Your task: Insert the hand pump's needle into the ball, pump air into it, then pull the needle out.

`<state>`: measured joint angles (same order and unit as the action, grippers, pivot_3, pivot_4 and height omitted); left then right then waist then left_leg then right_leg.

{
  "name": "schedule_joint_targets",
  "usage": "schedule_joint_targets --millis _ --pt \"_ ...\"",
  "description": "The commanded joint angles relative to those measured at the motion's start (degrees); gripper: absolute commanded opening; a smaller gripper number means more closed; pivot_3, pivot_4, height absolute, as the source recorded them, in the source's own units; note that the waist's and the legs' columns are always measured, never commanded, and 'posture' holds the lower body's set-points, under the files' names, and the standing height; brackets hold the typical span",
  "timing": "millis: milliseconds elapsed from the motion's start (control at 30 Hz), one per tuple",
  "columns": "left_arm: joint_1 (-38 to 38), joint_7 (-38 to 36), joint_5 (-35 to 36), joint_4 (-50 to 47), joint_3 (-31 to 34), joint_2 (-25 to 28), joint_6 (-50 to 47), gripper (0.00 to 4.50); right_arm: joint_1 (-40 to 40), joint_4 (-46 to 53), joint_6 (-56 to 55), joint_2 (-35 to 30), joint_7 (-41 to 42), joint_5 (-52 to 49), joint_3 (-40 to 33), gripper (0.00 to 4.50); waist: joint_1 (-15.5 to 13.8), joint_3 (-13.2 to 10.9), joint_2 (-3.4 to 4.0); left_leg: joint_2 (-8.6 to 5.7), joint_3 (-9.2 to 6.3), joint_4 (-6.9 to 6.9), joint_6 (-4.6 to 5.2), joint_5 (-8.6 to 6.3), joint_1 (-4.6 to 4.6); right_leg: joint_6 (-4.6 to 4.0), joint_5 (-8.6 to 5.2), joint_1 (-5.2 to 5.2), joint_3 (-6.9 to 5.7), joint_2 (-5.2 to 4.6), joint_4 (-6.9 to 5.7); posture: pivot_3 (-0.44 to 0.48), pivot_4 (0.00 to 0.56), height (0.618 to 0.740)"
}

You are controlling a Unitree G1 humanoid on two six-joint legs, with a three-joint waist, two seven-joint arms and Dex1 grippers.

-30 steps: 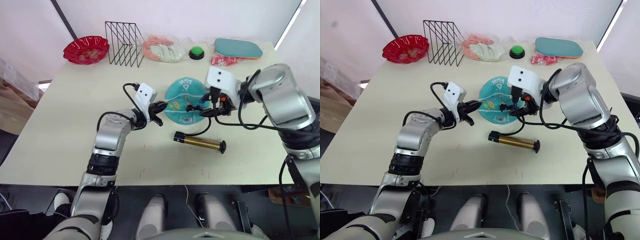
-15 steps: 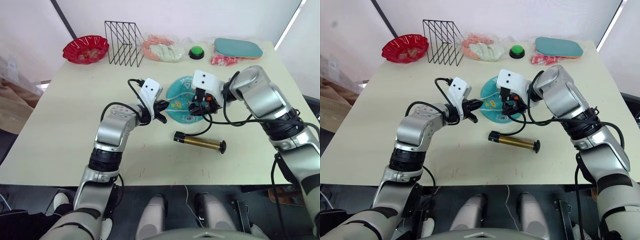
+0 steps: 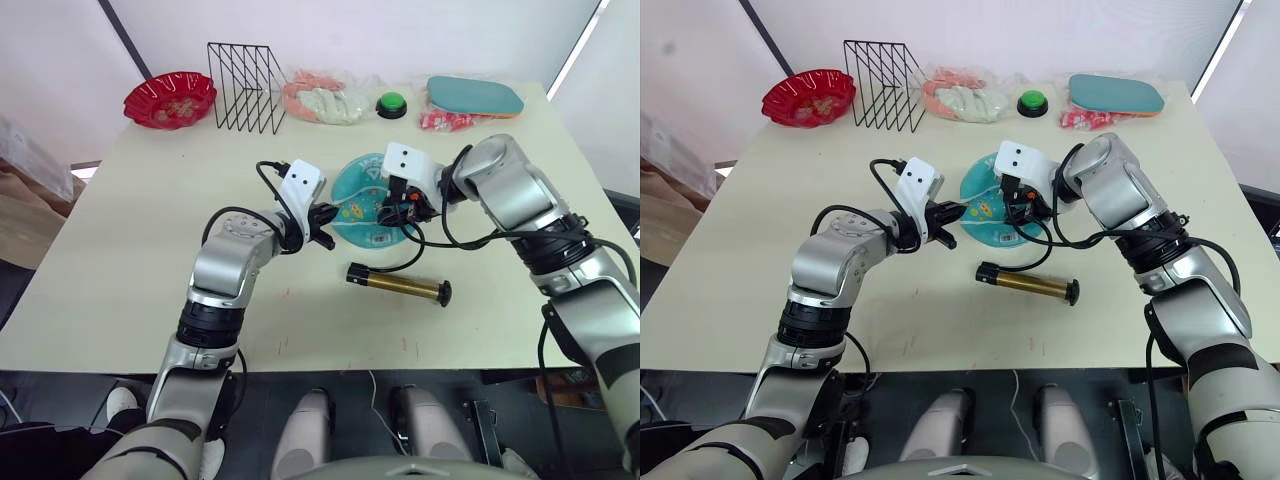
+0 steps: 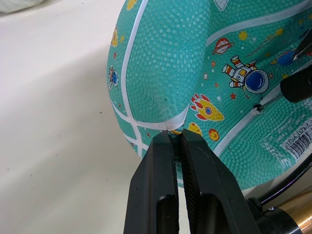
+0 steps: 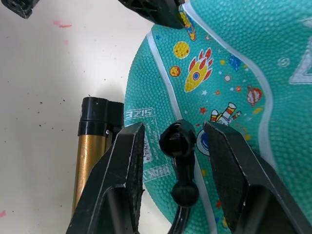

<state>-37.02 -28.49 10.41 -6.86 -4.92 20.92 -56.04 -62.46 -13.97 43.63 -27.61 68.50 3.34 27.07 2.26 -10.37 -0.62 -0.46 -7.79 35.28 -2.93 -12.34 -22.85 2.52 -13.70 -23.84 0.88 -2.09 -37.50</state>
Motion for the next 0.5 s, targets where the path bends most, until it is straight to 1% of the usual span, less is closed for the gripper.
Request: schedule_joint_targets --millis 33,500 --pt "0.1 0.1 0.3 -0.3 -0.5 0.3 -0.1 0.0 -2.1 0.8 -0.7 0.1 -0.1 0.1 -0.3 2.0 0.0 0.0 0.0 0.0 0.0 0.03 0.0 0.0 0.02 0.0 0.0 -0.01 0.01 0.0 -0.06 0.0 0.15 0.74" --pt "0.7 0.2 0.4 -1.0 -0.8 0.5 -0.3 0.0 -1.6 0.6 -0.2 0.7 -0.7 0.5 -0.2 2.0 0.1 0.0 0.0 -0.01 0.03 0.16 0.0 0.0 0.06 -0.01 0.0 -0.02 0.04 0.01 -0.26 0.0 0.15 0.74"
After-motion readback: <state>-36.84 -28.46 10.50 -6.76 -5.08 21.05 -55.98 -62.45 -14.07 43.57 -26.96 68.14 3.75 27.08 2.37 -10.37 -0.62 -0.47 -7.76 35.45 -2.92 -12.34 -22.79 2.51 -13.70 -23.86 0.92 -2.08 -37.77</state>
